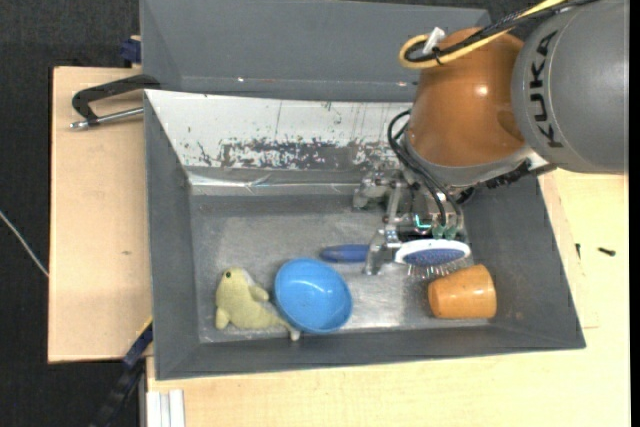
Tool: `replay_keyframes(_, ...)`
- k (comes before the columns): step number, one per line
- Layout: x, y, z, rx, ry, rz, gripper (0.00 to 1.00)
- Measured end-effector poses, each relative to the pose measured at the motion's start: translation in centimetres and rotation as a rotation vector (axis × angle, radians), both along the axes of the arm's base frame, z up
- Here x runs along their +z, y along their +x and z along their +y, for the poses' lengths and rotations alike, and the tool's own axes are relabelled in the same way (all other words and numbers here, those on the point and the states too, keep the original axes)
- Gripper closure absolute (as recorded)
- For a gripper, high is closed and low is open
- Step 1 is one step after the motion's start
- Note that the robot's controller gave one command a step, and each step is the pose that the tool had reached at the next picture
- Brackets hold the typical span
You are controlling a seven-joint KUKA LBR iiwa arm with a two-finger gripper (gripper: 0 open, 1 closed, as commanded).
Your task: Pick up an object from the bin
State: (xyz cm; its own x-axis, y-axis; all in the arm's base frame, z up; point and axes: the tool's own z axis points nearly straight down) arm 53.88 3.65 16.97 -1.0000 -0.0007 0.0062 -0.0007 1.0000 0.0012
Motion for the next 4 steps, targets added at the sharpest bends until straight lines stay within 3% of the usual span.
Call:
replay_keyframes(1,-9.8,1.5,-4.0,0.204,0.001,-0.013,0.0)
replay_keyframes(2,-9.6,1.5,-3.9,0.204,0.001,-0.011,1.0)
replay_keyframes(3,-8.1,2.9,-8.7,0.223,-0.001,-0.014,1.0)
replay_keyframes(4,5.6,3.0,-11.2,0.308,-0.004,-0.019,1.0)
